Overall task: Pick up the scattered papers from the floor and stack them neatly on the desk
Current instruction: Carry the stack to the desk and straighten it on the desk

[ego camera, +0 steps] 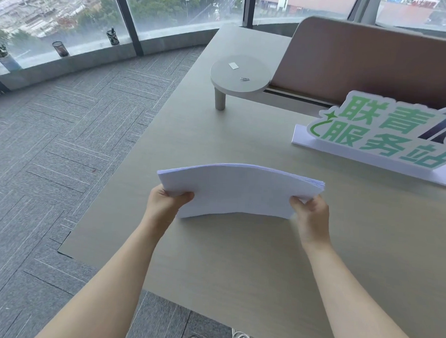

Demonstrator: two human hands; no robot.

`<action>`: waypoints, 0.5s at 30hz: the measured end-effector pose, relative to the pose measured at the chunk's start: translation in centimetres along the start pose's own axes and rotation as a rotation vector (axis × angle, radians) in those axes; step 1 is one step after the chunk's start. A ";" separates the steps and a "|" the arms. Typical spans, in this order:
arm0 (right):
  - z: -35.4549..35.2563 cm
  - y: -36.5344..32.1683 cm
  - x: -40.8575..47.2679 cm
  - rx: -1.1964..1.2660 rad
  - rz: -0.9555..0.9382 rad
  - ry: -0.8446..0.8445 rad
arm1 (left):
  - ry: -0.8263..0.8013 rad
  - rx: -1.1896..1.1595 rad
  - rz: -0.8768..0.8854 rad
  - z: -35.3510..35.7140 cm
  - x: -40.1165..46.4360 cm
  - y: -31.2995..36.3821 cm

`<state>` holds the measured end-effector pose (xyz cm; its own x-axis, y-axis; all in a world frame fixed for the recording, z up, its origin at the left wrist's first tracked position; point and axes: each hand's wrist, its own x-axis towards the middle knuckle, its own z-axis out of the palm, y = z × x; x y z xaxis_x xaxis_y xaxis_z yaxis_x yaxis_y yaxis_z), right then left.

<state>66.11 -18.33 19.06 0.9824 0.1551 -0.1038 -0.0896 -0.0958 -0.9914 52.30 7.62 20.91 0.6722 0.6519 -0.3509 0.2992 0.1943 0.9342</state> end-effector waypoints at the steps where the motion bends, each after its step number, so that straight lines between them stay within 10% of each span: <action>1: 0.0 0.2 0.0 0.014 0.023 -0.006 | -0.013 0.001 -0.020 -0.1 -0.1 -0.2; 15: 0.0 2.8 -0.1 -0.233 0.132 -0.121 | 0.051 0.077 -0.003 0.5 -0.4 -2.0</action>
<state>65.78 -18.65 16.33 0.9368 0.2414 -0.2532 -0.1612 -0.3443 -0.9249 51.75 6.64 19.19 0.6364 0.6883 -0.3482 0.3537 0.1408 0.9247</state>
